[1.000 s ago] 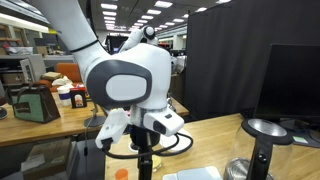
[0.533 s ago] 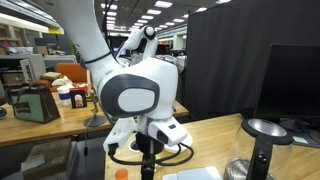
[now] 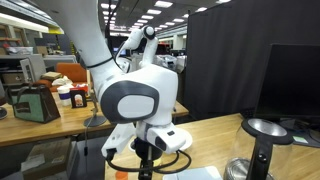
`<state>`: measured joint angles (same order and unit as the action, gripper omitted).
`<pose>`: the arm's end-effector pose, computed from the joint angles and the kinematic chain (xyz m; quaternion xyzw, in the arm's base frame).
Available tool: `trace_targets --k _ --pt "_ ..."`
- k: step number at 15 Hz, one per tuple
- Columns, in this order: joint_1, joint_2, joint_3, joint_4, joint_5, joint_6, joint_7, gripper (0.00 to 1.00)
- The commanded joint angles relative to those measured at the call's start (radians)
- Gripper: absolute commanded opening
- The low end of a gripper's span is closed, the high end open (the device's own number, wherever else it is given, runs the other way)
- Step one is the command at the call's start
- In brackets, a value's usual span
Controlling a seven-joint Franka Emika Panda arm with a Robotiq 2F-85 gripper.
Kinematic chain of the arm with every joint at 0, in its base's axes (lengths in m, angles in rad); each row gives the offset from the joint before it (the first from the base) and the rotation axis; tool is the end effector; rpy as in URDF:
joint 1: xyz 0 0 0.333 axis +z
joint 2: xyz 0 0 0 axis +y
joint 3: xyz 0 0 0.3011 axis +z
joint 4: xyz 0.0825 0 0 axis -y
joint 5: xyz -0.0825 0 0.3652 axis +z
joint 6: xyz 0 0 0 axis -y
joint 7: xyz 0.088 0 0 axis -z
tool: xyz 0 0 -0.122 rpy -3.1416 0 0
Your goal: Pick up the lid and close the jar
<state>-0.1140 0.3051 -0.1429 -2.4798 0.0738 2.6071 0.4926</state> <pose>0.4236 -0.1176 0.1478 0.9149 -0.3941 -0.0853 0.0158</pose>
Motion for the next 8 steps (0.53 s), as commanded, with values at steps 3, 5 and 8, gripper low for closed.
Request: trace_targets --k 3,5,8 --pt "0.025 0.048 -0.027 0.031 0.051 0.02 0.01 1.0" --pt "0.033 0.064 -0.034 0.041 0.051 0.026 0.023 1.0" --pt "0.058 0.098 -0.056 0.057 0.033 0.041 0.069 1.0"
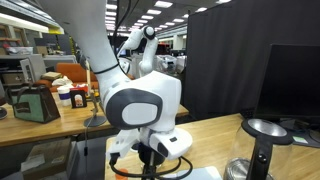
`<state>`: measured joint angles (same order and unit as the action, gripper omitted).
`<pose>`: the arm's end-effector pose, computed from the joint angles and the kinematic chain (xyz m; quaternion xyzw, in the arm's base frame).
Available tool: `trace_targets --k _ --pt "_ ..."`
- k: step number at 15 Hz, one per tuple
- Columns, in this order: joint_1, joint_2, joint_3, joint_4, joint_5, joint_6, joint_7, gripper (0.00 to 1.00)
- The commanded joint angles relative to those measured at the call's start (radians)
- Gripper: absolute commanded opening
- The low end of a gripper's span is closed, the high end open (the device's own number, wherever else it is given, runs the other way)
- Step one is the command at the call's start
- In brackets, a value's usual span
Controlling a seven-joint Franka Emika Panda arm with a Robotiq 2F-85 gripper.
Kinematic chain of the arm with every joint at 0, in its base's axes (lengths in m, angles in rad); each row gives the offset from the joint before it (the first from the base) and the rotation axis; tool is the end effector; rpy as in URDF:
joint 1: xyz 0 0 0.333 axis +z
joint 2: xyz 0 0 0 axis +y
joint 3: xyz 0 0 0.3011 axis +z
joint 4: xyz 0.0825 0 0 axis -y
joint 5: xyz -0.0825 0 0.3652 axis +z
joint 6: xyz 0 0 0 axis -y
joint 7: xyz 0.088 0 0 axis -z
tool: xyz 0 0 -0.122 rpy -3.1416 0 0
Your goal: Pick up the lid and close the jar
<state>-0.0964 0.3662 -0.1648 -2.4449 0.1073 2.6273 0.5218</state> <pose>0.4291 -0.1238 0.1323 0.9022 -0.4223 -0.0861 0.0190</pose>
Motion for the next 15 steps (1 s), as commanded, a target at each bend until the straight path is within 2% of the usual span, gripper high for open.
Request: trace_targets --k 1,7,13,15 --pt "0.05 0.047 -0.04 0.027 -0.001 0.022 0.051 1.0" --pt "0.1 0.078 -0.063 0.034 -0.009 0.033 0.098 1.0" --pt "0.102 0.077 -0.069 0.036 -0.004 0.029 0.106 0.99" --pt "0.1 0.077 -0.067 0.037 -0.001 0.028 0.101 0.85"
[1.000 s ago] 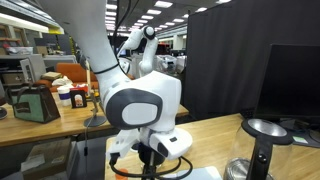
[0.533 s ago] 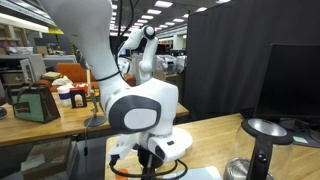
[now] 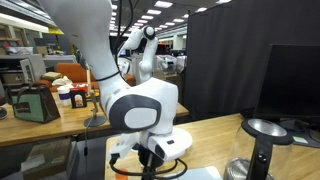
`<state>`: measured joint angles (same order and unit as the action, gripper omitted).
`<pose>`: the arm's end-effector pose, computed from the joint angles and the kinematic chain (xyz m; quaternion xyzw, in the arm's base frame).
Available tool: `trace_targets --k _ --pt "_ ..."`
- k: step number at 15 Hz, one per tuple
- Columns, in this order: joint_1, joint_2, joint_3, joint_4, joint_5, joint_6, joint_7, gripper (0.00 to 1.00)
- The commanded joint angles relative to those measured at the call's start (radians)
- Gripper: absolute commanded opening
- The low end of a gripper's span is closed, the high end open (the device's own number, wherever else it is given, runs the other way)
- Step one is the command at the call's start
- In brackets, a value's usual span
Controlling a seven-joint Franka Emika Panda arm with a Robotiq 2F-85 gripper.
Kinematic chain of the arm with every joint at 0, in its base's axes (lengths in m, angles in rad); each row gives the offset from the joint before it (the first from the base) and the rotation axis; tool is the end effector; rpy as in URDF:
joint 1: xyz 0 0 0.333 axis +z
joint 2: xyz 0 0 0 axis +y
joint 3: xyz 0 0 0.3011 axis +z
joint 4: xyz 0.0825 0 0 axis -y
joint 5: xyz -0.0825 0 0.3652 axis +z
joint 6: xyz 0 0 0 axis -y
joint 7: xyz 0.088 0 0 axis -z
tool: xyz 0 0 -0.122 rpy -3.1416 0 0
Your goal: Pick up the lid and close the jar
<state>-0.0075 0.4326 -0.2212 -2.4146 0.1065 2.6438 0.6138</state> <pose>0.4352 -0.1150 0.1142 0.8895 -0.4463 -0.0874 0.0435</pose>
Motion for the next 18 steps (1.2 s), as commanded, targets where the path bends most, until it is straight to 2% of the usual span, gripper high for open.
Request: trace_targets --k 1,6,9,13,18 --pt "0.006 0.009 -0.007 0.008 0.005 0.01 0.004 0.68" --pt "-0.005 0.002 0.001 0.015 0.016 0.007 -0.009 0.32" --pt "-0.014 -0.003 0.003 0.016 0.022 0.004 -0.013 0.16" --pt "-0.026 -0.007 0.004 0.017 0.033 -0.001 -0.015 0.06" --pt "-0.058 -0.058 0.033 -0.011 0.084 -0.022 -0.078 0.08"
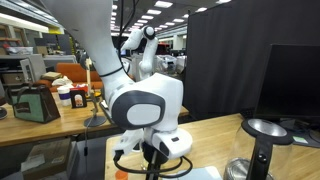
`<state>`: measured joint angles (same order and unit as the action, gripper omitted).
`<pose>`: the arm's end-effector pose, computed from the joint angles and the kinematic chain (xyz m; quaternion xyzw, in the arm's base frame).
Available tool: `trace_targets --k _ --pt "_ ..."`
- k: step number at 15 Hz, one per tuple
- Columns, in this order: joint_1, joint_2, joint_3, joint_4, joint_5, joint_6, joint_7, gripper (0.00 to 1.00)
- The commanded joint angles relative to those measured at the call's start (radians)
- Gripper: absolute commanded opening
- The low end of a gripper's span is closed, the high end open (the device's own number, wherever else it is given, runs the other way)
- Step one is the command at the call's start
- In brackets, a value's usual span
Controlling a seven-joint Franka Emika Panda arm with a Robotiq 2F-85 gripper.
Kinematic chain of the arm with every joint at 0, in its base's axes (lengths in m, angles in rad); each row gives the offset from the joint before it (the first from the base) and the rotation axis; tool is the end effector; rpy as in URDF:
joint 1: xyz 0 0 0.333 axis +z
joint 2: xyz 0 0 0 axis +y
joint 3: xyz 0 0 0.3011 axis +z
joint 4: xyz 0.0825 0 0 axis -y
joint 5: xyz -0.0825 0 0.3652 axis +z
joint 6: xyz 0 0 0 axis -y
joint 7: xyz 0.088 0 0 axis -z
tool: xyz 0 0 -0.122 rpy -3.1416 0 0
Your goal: Pick up the lid and close the jar
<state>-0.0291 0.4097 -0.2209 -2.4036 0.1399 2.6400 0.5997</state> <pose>0.4417 -0.1257 0.1269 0.8825 -0.4635 -0.0750 0.0292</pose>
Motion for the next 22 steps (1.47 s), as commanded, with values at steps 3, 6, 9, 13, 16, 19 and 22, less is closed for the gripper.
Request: trace_targets --k 3,6,9,13,16,19,22 --pt "-0.006 -0.108 -0.004 -0.068 0.03 -0.01 -0.054 0.08" --pt "0.019 -0.197 -0.044 -0.106 -0.039 0.0 0.006 0.08" --pt "0.011 -0.28 -0.039 -0.108 -0.112 0.006 0.053 0.08" --pt "0.011 -0.366 0.02 -0.091 -0.191 0.006 0.109 0.08" --pt "0.016 -0.396 0.079 -0.073 -0.245 -0.01 0.158 0.08" --pt "0.024 -0.385 0.13 -0.046 -0.276 -0.016 0.181 0.08" --pt "0.032 -0.352 0.159 -0.01 -0.294 -0.022 0.193 0.08"
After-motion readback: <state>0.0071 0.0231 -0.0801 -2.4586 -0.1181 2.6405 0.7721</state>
